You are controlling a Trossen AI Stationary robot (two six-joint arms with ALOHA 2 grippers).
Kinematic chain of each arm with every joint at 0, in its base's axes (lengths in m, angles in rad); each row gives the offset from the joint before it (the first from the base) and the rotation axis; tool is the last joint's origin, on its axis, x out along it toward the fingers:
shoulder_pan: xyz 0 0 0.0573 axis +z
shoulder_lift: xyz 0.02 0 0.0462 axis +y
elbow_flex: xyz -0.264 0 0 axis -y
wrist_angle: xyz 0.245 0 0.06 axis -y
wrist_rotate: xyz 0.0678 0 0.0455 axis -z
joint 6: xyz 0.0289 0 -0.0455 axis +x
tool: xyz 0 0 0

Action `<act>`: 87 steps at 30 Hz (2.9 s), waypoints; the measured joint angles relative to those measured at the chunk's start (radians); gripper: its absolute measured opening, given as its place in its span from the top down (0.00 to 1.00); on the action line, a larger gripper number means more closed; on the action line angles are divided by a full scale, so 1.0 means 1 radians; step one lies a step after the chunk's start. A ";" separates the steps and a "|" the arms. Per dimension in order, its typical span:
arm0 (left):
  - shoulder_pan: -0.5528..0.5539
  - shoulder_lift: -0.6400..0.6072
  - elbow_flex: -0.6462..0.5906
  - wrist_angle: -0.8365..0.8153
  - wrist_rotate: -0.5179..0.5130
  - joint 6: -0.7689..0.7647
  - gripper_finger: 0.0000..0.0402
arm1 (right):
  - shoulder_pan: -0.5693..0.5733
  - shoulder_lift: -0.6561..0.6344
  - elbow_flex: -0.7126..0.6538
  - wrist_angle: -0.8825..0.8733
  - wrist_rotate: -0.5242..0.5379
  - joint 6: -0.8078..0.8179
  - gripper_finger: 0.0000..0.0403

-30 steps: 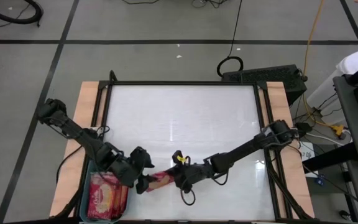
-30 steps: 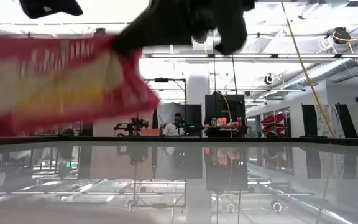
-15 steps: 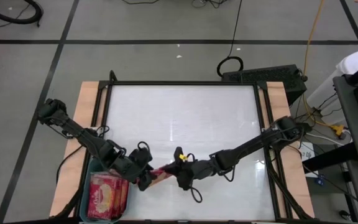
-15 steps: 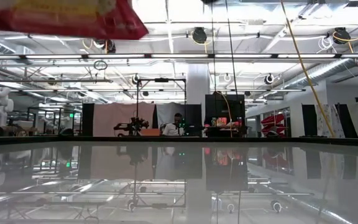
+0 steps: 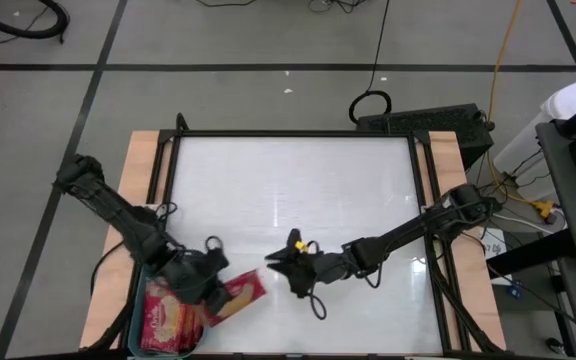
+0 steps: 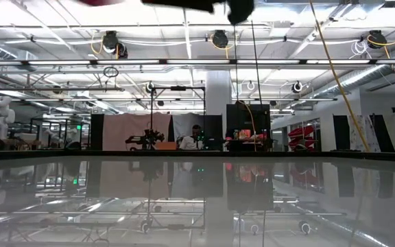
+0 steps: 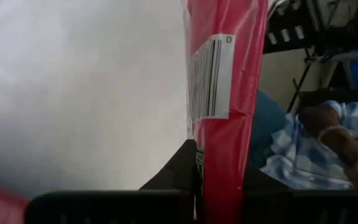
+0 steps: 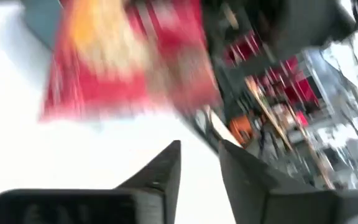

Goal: Sort popcorn bags into baskets
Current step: Put the red popcorn bag into the blue bin

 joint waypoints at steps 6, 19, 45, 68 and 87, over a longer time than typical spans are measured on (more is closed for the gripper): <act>-0.175 -0.055 0.000 -0.110 -0.093 -0.350 0.95 | -0.014 -0.127 -0.217 0.061 0.027 0.125 0.59; -0.531 -0.075 -0.001 -0.489 -0.237 -0.902 0.92 | -0.019 -0.355 -0.799 0.496 0.028 0.354 0.57; -0.571 -0.109 0.000 -0.727 -0.079 -0.953 0.91 | -0.011 -0.347 -0.810 0.524 -0.033 0.538 0.58; -0.603 -0.099 0.000 -0.737 -0.038 -0.953 0.65 | 0.008 -0.099 -0.499 0.535 -0.185 0.553 0.58; -0.579 -0.216 0.002 -0.892 0.166 -0.973 0.52 | 0.008 -0.100 -0.498 0.515 -0.185 0.551 0.58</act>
